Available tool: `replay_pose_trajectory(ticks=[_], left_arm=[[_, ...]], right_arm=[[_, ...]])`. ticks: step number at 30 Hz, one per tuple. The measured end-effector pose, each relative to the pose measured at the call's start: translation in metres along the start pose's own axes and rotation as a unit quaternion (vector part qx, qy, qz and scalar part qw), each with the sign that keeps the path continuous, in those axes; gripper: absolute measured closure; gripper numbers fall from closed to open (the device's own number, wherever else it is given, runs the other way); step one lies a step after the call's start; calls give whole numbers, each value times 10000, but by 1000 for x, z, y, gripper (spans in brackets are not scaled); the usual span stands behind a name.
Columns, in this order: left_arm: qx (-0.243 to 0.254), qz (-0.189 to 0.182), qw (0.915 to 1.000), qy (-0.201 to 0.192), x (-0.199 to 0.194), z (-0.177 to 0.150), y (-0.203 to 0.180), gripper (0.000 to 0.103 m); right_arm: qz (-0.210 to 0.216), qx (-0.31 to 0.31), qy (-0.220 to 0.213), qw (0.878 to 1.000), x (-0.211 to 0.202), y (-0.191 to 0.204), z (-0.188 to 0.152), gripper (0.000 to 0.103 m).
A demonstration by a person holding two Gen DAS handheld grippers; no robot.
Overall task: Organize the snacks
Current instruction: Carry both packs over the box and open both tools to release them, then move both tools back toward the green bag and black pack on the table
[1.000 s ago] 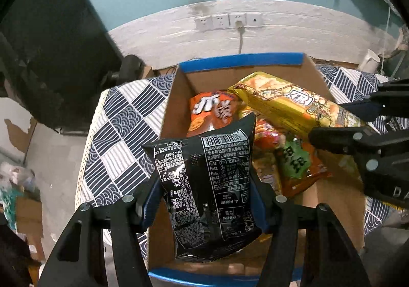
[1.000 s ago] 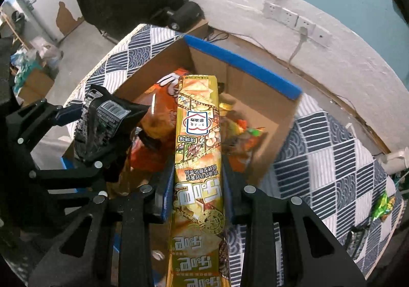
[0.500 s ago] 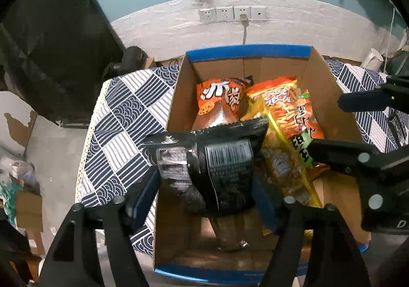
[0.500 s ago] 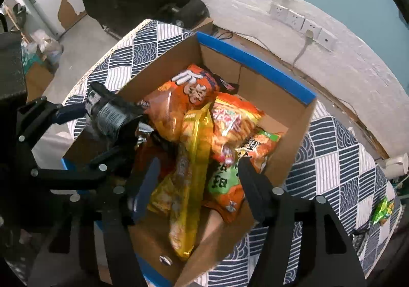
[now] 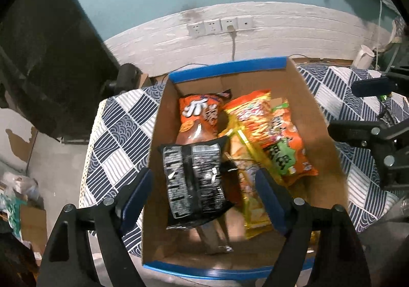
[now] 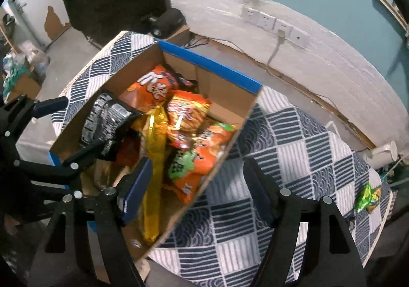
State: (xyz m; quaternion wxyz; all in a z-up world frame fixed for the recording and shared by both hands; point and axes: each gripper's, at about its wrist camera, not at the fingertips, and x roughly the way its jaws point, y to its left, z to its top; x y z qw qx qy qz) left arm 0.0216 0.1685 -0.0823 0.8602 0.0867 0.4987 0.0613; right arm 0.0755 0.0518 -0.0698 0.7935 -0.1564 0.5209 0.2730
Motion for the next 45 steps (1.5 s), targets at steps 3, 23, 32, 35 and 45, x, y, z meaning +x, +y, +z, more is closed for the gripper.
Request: replay_pose_trajectory(ticks=[3, 23, 32, 35, 45], left_arm=[[130, -64, 9999, -85, -8, 4, -15, 20], [1026, -465, 9936, -78, -13, 33, -122, 20], [1362, -621, 9887, 21, -6, 41, -174, 20], [1458, -660, 9871, 63, -3, 45, -190, 20], [1748, -818, 9811, 104, 17, 59, -234, 20]], right_arm=[[-156, 21, -12, 9999, -4, -12, -8, 25], [-590, 961, 16, 9936, -31, -139, -85, 24], [-721, 1312, 126, 9887, -36, -201, -126, 24], [-766, 1333, 236, 9878, -33, -219, -137, 24], [-865, 1279, 1029, 9826, 1, -279, -175, 23]])
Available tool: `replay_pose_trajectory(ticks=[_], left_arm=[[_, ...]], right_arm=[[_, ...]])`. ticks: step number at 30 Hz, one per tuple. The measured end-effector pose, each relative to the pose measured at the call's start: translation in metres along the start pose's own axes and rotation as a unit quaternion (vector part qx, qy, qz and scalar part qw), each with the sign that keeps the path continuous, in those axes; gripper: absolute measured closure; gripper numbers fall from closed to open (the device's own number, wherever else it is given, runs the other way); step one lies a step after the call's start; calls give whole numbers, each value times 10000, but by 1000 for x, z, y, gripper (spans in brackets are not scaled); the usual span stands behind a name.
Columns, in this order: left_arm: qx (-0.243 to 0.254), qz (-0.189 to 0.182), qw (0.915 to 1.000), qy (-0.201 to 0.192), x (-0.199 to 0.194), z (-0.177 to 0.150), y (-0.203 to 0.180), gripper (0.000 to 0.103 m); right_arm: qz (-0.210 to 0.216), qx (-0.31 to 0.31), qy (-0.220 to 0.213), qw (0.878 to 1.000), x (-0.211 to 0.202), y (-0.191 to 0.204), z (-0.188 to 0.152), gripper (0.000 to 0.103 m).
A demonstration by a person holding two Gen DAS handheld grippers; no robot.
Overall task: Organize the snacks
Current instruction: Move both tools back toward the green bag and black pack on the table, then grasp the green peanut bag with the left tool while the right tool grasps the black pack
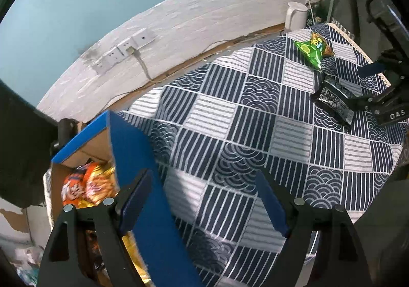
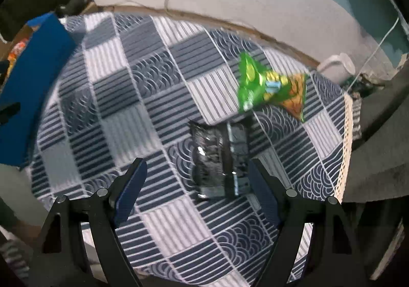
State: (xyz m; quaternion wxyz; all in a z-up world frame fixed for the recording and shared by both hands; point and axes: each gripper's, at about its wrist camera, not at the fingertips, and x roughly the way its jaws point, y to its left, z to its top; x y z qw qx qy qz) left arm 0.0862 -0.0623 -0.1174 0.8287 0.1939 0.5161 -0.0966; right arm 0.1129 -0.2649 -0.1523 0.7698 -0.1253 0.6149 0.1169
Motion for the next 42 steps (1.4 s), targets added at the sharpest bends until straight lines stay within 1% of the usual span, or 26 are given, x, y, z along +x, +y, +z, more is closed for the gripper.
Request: replay_pose_trajectory(ticks=[2, 5, 7, 11, 13, 16, 20, 26, 28, 30, 31, 32, 33, 39, 42], left_arm=[[33, -39, 10000, 19, 8, 6, -7, 20], [163, -62, 9998, 2, 18, 15, -17, 20], [236, -92, 9997, -8, 25, 21, -24, 20], [337, -163, 9993, -45, 36, 29, -34, 20], [362, -203, 9991, -19, 42, 32, -39, 20], [413, -248, 9988, 40, 50, 34, -45, 20], [498, -205, 9985, 124, 58, 34, -53, 20], [497, -270, 9982, 193, 63, 36, -57, 20], [474, -316, 9982, 173, 62, 37, -58, 20], [474, -340, 9982, 150, 61, 38, -58, 20], [482, -345, 9981, 136, 61, 39, -59, 20], [493, -355, 9981, 126, 60, 39, -59, 20], [504, -365, 9980, 121, 60, 38, -60, 20], [537, -453, 9975, 65, 57, 39, -63, 20], [558, -499, 9972, 13, 55, 41, -67, 20]], right_arm=[[16, -16, 110, 9999, 11, -6, 1, 23], [36, -43, 165, 9998, 24, -12, 3, 23], [116, -29, 224, 9997, 33, -16, 4, 23], [7, -99, 322, 9994, 50, -24, 4, 23], [80, -77, 343, 9993, 56, -27, 3, 23], [50, -17, 410, 9991, 67, -33, 0, 23], [53, 33, 491, 9988, 80, -37, -3, 23], [21, -22, 429, 9991, 95, -32, -4, 23], [48, 39, 384, 9992, 95, -29, -2, 23], [180, 130, 362, 9991, 95, -29, 0, 29], [177, 152, 340, 9992, 95, -29, 3, 32], [150, 152, 322, 9993, 94, -28, 2, 38], [137, 152, 296, 9994, 92, -26, 3, 41], [136, 259, 260, 9992, 73, -34, -5, 42], [63, 316, 217, 9992, 59, -46, -1, 42]])
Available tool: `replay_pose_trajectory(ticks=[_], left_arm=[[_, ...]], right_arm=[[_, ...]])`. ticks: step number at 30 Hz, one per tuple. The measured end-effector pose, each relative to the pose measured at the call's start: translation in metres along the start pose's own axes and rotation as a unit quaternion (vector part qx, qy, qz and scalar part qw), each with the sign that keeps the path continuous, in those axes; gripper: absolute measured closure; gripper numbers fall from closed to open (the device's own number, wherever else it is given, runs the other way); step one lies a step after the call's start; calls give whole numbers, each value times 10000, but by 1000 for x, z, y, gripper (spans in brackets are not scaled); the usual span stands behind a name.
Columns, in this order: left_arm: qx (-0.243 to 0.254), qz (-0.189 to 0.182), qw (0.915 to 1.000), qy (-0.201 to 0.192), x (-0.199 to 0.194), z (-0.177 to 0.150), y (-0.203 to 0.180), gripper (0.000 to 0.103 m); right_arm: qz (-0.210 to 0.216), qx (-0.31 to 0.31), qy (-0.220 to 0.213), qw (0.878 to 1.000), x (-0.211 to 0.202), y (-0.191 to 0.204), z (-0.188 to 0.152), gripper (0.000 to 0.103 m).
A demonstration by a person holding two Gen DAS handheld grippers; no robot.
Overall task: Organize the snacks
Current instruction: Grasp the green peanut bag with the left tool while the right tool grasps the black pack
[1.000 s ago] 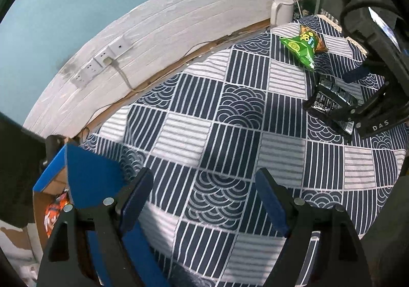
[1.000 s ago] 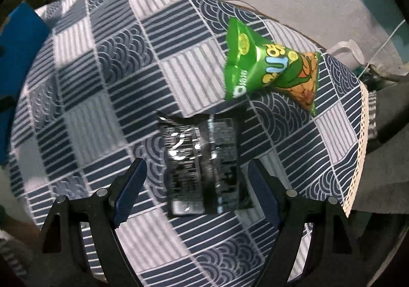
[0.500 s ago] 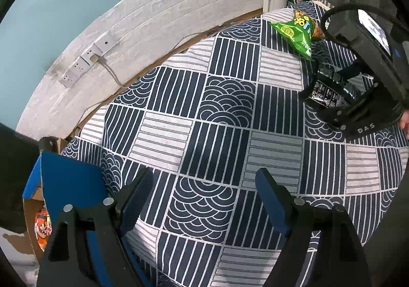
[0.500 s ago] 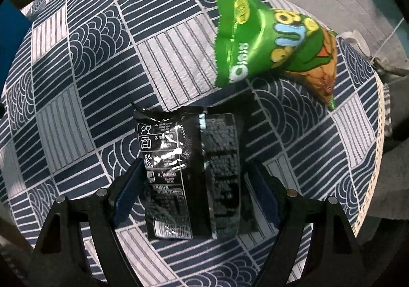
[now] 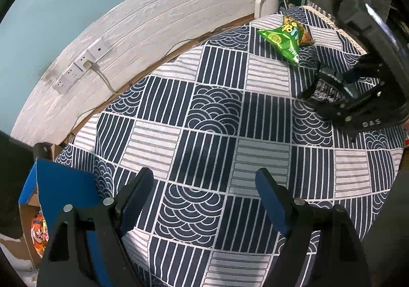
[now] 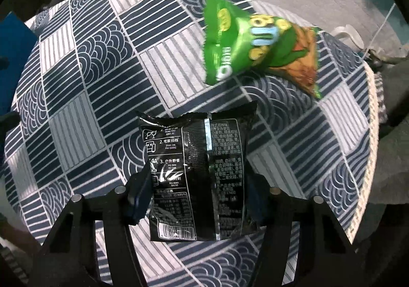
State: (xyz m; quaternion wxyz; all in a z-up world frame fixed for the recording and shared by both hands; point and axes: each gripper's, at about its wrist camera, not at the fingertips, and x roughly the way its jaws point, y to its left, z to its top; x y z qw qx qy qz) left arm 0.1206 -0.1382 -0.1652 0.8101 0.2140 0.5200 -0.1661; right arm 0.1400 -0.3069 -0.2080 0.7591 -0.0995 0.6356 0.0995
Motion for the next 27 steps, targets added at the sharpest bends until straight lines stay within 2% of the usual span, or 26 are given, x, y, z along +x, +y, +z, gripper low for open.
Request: replay_pose_trajectory(ticks=[7, 16, 22, 27], left_arm=[[191, -151, 9994, -266, -8, 28, -15, 20], [648, -244, 9963, -518, -2, 90, -51, 20], [1063, -465, 9915, -588, 11, 133, -81, 20], [1172, -704, 9891, -549, 26, 161, -98, 19]], right_arm=[[-137, 394, -294, 9987, -46, -36, 1, 42], [-394, 919, -687, 9926, -76, -83, 6, 42], [-448, 1128, -731, 9899, -68, -113, 14, 42], [-151, 1519, -674, 9860, -52, -138, 10, 42]])
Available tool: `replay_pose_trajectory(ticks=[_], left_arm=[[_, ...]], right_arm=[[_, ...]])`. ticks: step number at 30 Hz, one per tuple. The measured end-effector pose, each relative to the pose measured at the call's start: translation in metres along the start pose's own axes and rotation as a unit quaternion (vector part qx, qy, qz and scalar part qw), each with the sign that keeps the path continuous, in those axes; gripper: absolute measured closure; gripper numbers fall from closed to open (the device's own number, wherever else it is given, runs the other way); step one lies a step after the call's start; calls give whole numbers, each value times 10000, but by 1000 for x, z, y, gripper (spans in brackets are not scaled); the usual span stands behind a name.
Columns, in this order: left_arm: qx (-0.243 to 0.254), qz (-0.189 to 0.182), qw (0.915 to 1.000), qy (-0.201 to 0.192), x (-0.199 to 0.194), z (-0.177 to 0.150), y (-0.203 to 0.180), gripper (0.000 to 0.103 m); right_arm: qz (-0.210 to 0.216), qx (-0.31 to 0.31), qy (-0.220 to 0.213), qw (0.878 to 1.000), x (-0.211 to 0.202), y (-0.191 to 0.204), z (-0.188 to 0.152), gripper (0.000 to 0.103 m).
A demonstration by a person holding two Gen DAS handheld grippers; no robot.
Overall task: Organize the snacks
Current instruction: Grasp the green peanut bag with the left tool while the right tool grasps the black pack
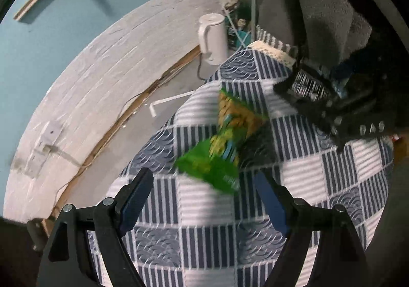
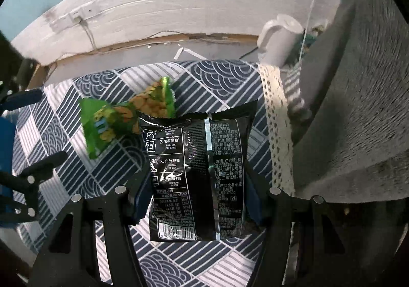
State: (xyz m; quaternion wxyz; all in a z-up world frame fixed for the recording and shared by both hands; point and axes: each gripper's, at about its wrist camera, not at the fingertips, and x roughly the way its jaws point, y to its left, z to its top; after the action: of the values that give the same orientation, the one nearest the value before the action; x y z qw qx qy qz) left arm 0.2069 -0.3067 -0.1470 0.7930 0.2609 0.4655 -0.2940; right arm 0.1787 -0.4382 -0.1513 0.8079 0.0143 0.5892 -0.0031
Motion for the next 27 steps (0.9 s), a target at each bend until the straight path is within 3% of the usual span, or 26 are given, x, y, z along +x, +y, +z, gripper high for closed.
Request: replay_pose_trajectory(ticks=[2, 13, 18, 24, 25, 27], left_arm=[[-84, -105, 9999, 4, 8, 8, 0, 15], [-223, -417, 9989, 48, 43, 28, -7, 15], [101, -244, 9994, 223, 60, 31, -20, 15], [83, 76, 9997, 222, 73, 28, -24, 16], [115, 133, 9996, 218, 75, 27, -26, 18], [193, 149, 9994, 248, 77, 25, -27, 38]], right_arm=[[-70, 130, 30, 9999, 6, -9, 0, 42], [-52, 517, 80, 9986, 17, -22, 5, 42], [13, 508, 72, 9987, 17, -17, 4, 42], [-117, 436, 162, 9989, 22, -19, 3, 42], [-103, 443, 169, 9988, 22, -19, 4, 42], [-83, 447, 164, 9988, 23, -18, 5, 42]])
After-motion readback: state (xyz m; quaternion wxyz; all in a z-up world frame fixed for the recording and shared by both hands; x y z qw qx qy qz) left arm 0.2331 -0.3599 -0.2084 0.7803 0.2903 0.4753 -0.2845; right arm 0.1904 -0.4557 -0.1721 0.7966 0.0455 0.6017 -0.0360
